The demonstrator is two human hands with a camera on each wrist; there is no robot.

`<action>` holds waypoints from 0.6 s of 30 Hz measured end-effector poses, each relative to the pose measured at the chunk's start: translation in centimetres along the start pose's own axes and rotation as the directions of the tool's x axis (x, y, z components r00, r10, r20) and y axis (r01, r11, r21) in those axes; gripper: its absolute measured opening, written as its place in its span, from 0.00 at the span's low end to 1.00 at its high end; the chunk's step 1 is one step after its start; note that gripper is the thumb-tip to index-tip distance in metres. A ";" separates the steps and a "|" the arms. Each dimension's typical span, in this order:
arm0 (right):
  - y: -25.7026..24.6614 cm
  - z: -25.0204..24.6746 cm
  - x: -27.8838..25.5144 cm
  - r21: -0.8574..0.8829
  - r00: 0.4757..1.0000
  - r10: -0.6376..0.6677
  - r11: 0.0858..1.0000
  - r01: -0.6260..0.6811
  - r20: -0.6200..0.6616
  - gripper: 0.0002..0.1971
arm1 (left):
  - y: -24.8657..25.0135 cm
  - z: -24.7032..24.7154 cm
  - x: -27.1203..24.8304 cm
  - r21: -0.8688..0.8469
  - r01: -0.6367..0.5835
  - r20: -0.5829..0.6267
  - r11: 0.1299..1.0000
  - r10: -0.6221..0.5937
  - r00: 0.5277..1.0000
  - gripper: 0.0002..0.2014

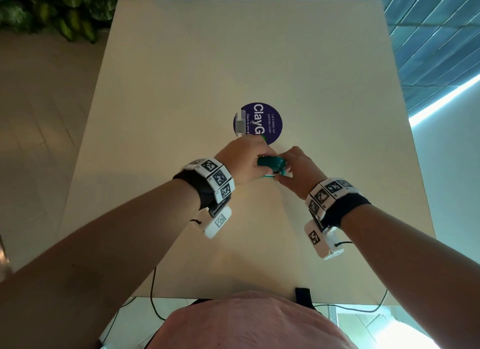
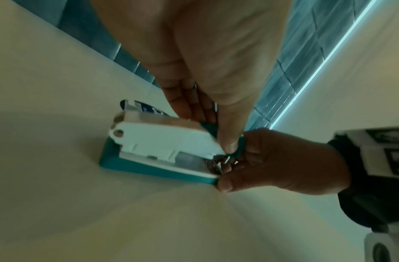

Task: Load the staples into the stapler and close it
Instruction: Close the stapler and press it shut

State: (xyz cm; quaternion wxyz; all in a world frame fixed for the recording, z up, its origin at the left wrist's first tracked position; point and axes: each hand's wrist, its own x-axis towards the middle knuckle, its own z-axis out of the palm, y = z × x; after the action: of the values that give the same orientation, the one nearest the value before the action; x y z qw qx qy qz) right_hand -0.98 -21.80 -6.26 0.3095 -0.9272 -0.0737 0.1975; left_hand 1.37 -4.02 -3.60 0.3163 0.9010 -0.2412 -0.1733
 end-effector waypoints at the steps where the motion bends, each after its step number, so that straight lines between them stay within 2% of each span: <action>1: 0.0 0.0 0.0 -0.004 1.000 -0.004 1.000 0.004 -0.002 0.16 | -0.1 0.2 0.1 -0.001 0.003 -0.006 1.000 -0.003 1.000 0.17; 4: 0.0 0.1 0.1 -0.022 1.000 -0.003 1.000 0.003 0.009 0.16 | -0.3 0.3 0.0 -0.009 0.005 -0.026 1.000 -0.006 1.000 0.18; 10: 0.0 0.0 0.1 -0.061 0.999 0.016 0.998 -0.014 0.036 0.17 | 0.0 0.7 0.2 0.022 0.011 0.009 1.000 -0.011 1.000 0.18; 13: -0.1 -0.2 -0.1 -0.055 0.999 0.017 0.998 -0.015 0.039 0.18 | -0.5 0.8 -0.3 0.006 0.015 -0.018 1.000 -0.015 1.000 0.22; 16: -0.2 -0.3 -1.2 -0.030 0.999 0.043 0.999 -0.042 0.023 0.26 | -1.5 0.9 -1.2 0.042 0.056 -0.042 0.998 -0.054 0.998 0.27; 18: -0.1 -0.7 -2.9 -0.022 0.997 0.077 0.997 -0.077 0.010 0.33 | -2.2 0.9 -1.7 0.086 0.106 -0.038 0.991 -0.103 0.994 0.25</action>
State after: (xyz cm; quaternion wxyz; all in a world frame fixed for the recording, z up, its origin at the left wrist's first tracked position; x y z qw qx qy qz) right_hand -3.32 -22.83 -4.76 0.2913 -0.9316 -0.0415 0.2133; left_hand 0.31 -2.05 -5.44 0.2705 0.9282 -0.1958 -0.1639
